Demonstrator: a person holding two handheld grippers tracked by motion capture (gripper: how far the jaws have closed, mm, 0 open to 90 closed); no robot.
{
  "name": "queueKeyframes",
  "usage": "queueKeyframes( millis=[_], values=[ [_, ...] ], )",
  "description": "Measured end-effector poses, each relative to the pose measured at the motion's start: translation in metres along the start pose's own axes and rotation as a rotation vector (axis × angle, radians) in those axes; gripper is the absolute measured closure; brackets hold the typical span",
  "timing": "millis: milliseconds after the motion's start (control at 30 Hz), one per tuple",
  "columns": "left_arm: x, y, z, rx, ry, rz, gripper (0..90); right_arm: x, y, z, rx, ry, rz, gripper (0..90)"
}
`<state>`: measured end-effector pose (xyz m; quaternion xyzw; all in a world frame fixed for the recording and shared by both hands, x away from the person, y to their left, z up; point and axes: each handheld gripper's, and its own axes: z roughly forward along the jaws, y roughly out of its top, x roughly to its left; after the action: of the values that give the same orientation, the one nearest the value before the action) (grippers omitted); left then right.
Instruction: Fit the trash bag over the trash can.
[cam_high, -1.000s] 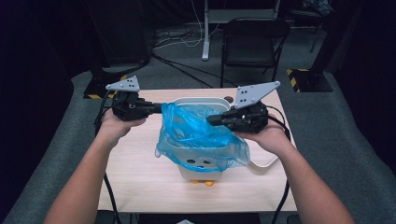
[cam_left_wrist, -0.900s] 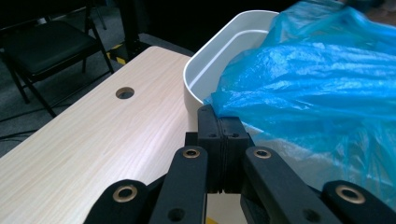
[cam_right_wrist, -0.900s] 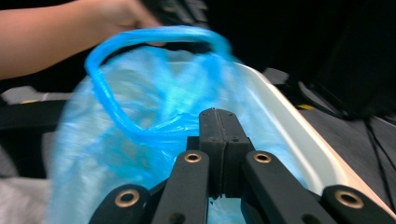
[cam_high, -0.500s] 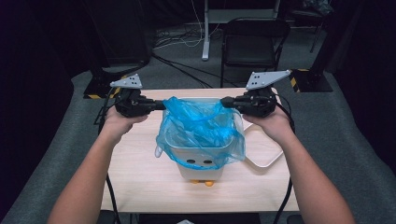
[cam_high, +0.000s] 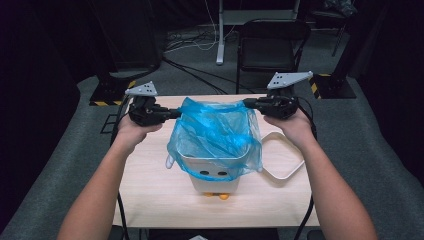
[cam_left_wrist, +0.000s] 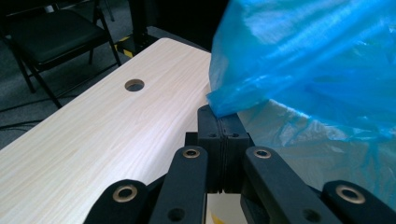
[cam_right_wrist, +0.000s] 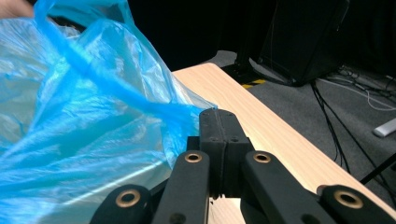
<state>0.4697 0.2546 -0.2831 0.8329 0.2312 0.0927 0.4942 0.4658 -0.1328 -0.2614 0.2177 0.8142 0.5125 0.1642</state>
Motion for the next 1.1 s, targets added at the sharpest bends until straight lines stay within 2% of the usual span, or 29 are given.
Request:
queueKeyframes(
  millis=[300, 767, 1100],
  values=[
    [0.004, -0.011, 0.006, 0.026, -0.004, -0.02, 89.1, -0.008, -0.019, 0.013, 0.065, 0.003, 0.036, 90.0],
    [0.005, -0.03, 0.016, 0.083, -0.018, -0.043, 88.9, -0.005, -0.048, 0.027, 0.18, 0.009, 0.035, 90.0],
    [0.007, -0.045, 0.015, 0.099, -0.016, -0.063, 88.8, -0.007, -0.064, 0.028, 0.203, 0.025, 0.056, 90.0]
  ],
)
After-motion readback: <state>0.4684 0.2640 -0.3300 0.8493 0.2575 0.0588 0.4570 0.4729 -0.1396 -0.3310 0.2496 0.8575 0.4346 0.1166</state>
